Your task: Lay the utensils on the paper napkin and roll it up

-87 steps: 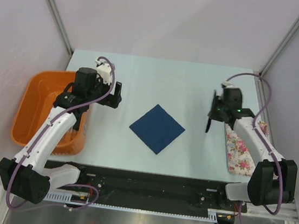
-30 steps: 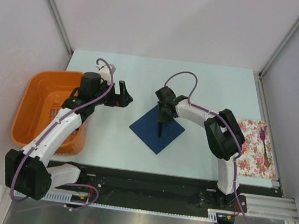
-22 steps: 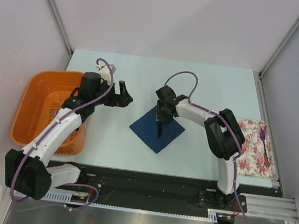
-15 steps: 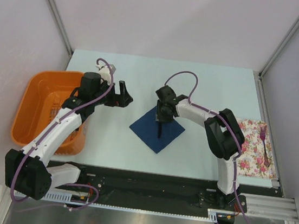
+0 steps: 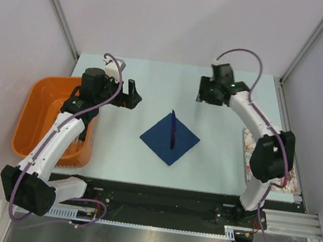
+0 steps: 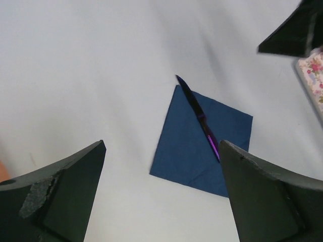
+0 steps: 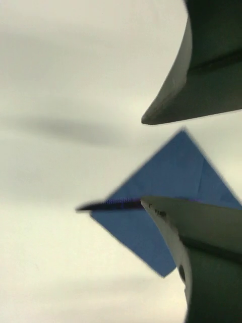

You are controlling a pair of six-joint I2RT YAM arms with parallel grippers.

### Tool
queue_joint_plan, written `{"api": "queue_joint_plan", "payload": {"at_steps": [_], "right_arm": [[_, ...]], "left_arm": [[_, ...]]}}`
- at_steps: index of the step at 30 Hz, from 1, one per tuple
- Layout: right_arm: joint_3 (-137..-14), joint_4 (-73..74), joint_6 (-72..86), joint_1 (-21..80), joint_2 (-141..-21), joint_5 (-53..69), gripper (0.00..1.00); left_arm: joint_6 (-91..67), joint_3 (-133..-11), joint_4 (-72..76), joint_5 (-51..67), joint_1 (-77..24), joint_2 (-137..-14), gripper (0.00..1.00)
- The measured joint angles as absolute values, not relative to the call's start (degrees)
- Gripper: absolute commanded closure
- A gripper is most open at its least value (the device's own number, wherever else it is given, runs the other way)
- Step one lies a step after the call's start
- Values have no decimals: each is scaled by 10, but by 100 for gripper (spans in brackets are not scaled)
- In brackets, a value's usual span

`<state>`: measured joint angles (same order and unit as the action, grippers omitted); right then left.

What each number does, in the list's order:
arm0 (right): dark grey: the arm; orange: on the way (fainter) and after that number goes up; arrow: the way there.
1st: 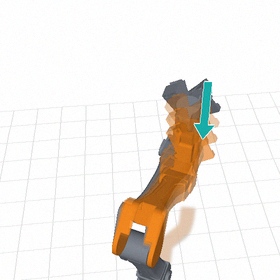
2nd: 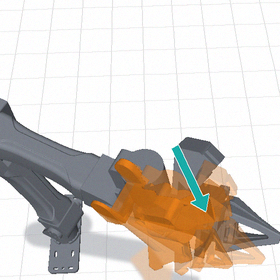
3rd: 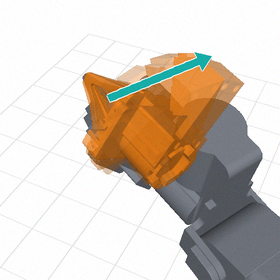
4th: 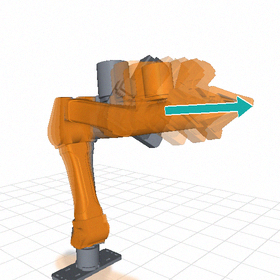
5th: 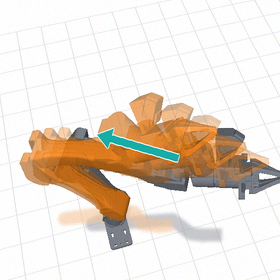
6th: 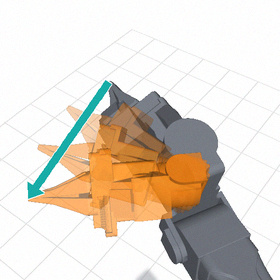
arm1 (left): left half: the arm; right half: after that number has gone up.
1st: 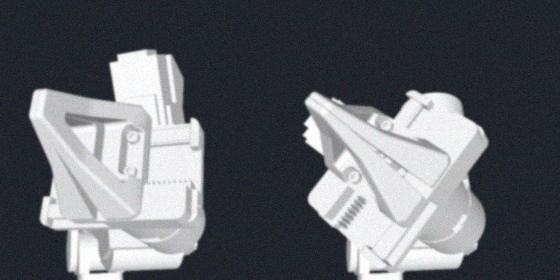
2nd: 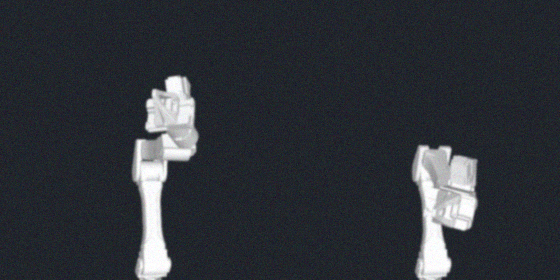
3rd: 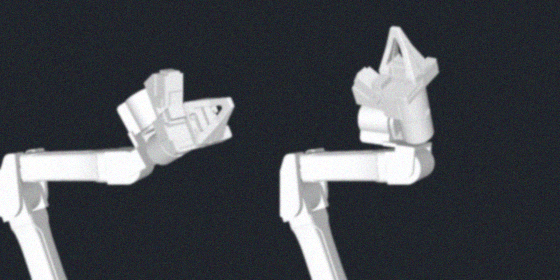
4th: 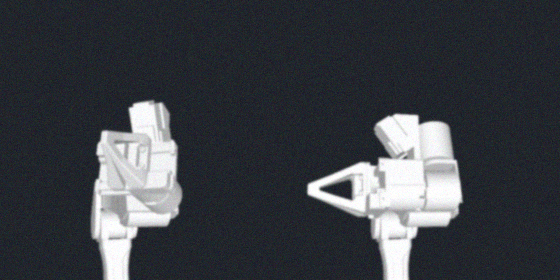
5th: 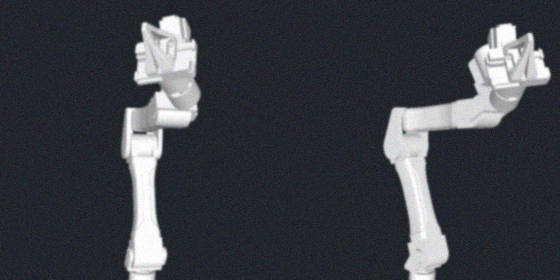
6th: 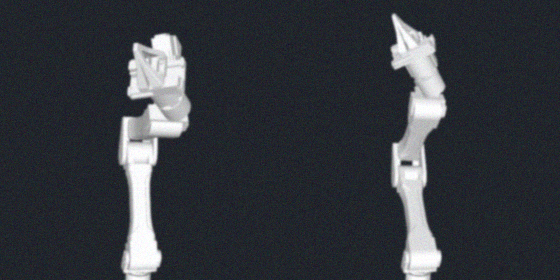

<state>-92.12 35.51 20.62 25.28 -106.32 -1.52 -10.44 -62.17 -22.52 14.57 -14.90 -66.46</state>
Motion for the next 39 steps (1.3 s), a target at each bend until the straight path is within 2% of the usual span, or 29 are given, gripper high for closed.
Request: {"api": "queue_joint_plan", "payload": {"at_steps": [2,5,10,13,17,20,22,25,29,39], "right_arm": [[-921,372,176,205,-1025,-3,18],[-903,393,127,121,-979,31,9],[-826,433,26,-53,-923,98,6],[-791,471,-51,-165,-916,121,11],[-783,517,-151,-266,-929,140,25],[-784,533,-216,-312,-960,144,34],[-784,538,-248,-329,-988,142,47],[-784,537,-279,-343,-1023,131,57],[-784,533,-305,-352,-1051,110,64],[-771,483,-344,-354,-1056,47,68]], "left_arm": [[-81,-642,-237,144,-149,-664,0],[-56,-658,-246,142,-149,-663,0],[-26,-659,-263,158,-149,-657,0],[-13,-658,-270,173,-149,-652,0],[0,-654,-272,201,-149,-643,0],[6,-653,-273,220,-149,-642,0],[11,-653,-273,233,-149,-642,0],[21,-652,-274,249,-149,-641,0],[30,-644,-274,260,-149,-636,0],[31,-638,-276,267,-149,-635,0]]}}
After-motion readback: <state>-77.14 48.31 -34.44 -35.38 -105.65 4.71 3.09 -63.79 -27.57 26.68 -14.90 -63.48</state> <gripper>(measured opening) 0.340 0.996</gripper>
